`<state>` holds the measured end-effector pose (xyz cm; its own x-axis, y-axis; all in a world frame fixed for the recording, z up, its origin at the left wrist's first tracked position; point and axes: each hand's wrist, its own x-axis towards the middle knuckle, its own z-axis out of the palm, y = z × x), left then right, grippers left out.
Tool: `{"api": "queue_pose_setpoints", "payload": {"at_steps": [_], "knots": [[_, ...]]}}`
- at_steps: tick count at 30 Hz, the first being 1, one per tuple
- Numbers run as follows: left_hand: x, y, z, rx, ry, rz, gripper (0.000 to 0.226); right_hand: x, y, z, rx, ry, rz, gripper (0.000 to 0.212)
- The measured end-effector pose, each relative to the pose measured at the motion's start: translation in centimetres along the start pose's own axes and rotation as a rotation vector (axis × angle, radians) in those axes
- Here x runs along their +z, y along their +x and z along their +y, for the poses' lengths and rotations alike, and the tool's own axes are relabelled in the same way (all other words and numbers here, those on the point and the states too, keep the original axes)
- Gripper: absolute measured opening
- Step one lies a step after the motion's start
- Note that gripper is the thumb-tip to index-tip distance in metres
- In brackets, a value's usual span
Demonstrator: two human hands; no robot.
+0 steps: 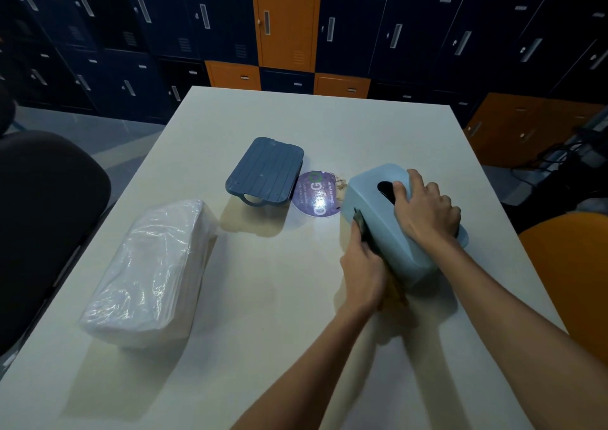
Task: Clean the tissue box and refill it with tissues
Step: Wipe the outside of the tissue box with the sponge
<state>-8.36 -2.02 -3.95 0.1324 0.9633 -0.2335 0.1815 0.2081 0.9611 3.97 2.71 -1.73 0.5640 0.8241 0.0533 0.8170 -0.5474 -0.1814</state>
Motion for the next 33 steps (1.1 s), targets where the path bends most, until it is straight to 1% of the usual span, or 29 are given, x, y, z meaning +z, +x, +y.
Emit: {"api": "queue_pose_setpoints", "payload": {"at_steps": [2, 4, 8, 11, 13, 16, 18, 19, 21, 22, 23, 25, 27, 28, 29, 31, 33], "knots": [[0.0, -0.1, -0.3, 0.003, 0.020, 0.011, 0.052, 0.0, -0.1, 0.0, -0.007, 0.007, -0.005, 0.054], [-0.2, 1.8, -0.1, -0.018, 0.015, 0.043, 0.053, -0.1, -0.1, 0.0, -0.008, 0.009, -0.004, 0.054], [-0.9, 6.3, 1.4, -0.101, -0.053, 0.071, 0.057, -0.1, 0.0, 0.1, 0.011, 0.010, 0.000, 0.054], [-1.2, 7.8, 1.9, -0.106, -0.121, 0.074, 0.055, 0.0, 0.1, 0.1, 0.014, 0.006, 0.002, 0.054], [-0.9, 6.9, 1.6, -0.090, -0.129, 0.089, 0.054, 0.1, 0.1, 0.0, 0.016, 0.006, 0.000, 0.053], [0.7, 3.3, 0.2, -0.035, -0.058, 0.079, 0.053, 0.1, 0.3, 0.1, 0.020, 0.005, 0.005, 0.053], [0.9, 0.8, -0.9, -0.022, -0.067, 0.030, 0.051, 0.1, 0.3, 0.1, 0.015, 0.008, 0.002, 0.053], [0.5, 0.2, -1.5, -0.029, -0.087, -0.033, 0.050, 0.2, 0.3, 0.1, 0.012, 0.010, 0.000, 0.053], [-1.1, 0.7, -2.7, -0.085, -0.177, -0.160, 0.045, 0.2, 0.2, 0.1, 0.007, 0.009, -0.006, 0.054], [-2.1, 1.6, -3.0, -0.142, -0.250, -0.173, 0.039, 0.2, 0.2, 0.1, 0.000, 0.007, -0.008, 0.054], [-3.0, 2.6, -3.2, -0.203, -0.328, -0.137, 0.033, 0.2, 0.2, 0.0, -0.010, 0.006, -0.010, 0.054], [-4.6, 4.9, -2.8, -0.314, -0.478, 0.006, 0.022, 0.1, 0.1, -0.1, -0.030, 0.010, -0.011, 0.054], [-4.5, 6.2, -1.6, -0.360, -0.597, 0.072, 0.029, 0.1, 0.0, -0.1, -0.033, 0.010, -0.004, 0.054], [-3.7, 6.5, -1.1, -0.337, -0.626, 0.074, 0.031, 0.1, 0.1, -0.1, -0.030, 0.006, -0.003, 0.054], [-2.7, 6.5, -0.4, -0.301, -0.637, 0.038, 0.034, 0.1, 0.1, 0.0, -0.025, 0.004, -0.004, 0.054], [-0.6, 5.8, 0.3, -0.182, -0.598, 0.001, 0.039, 0.1, 0.1, -0.1, -0.017, 0.003, -0.008, 0.054], [1.3, 5.1, -0.1, -0.064, -0.509, 0.060, 0.045, 0.1, 0.1, -0.2, -0.008, 0.003, -0.007, 0.053]]}}
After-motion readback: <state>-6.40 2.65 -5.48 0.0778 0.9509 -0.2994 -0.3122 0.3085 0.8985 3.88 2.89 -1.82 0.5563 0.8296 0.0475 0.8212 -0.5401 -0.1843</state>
